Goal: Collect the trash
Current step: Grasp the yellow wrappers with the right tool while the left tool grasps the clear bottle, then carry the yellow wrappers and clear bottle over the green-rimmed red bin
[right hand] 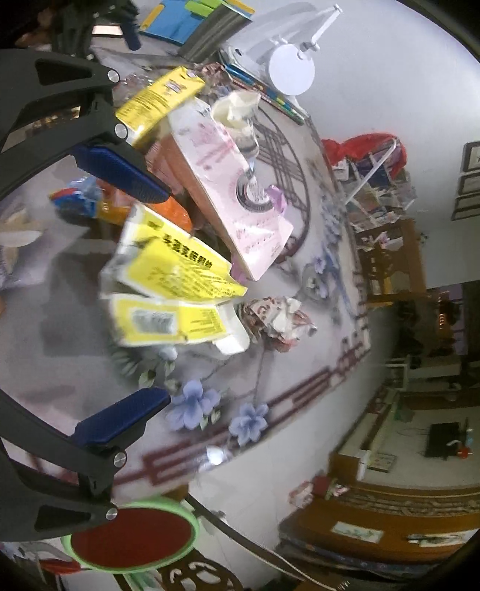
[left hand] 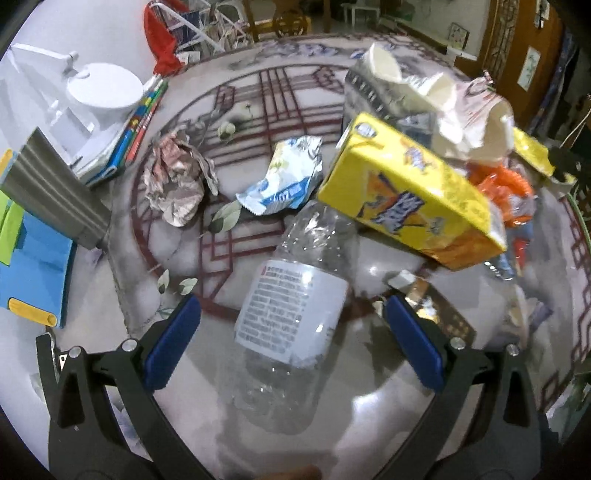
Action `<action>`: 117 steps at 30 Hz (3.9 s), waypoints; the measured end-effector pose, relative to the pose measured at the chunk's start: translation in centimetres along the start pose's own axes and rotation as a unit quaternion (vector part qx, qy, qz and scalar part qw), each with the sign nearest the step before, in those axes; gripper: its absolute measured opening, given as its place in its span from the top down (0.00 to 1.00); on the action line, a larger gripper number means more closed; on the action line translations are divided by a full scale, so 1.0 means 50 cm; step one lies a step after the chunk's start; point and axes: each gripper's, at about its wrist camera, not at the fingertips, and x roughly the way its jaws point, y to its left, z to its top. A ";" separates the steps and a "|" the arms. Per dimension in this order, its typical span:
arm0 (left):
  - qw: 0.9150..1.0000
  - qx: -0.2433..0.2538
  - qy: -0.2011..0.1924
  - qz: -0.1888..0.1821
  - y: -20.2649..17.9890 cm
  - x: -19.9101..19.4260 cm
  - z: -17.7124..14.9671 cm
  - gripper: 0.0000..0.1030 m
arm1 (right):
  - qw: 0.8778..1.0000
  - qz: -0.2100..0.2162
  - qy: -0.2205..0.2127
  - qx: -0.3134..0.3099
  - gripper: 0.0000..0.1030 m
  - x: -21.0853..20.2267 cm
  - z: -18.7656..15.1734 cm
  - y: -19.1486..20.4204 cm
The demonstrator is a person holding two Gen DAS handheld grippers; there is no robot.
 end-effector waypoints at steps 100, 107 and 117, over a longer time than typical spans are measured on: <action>0.997 -0.071 -0.033 -0.013 0.016 -0.054 -0.058 0.52 | 0.993 0.112 -0.021 -0.009 0.63 -0.132 -0.064 0.008; 0.993 -0.086 -0.077 -0.013 0.030 -0.137 -0.058 0.52 | 0.992 0.117 -0.037 -0.008 0.63 -0.170 -0.059 0.000; 0.989 -0.062 -0.123 -0.056 -0.040 -0.229 -0.009 0.52 | 0.992 0.113 -0.057 0.001 0.63 -0.215 -0.057 -0.032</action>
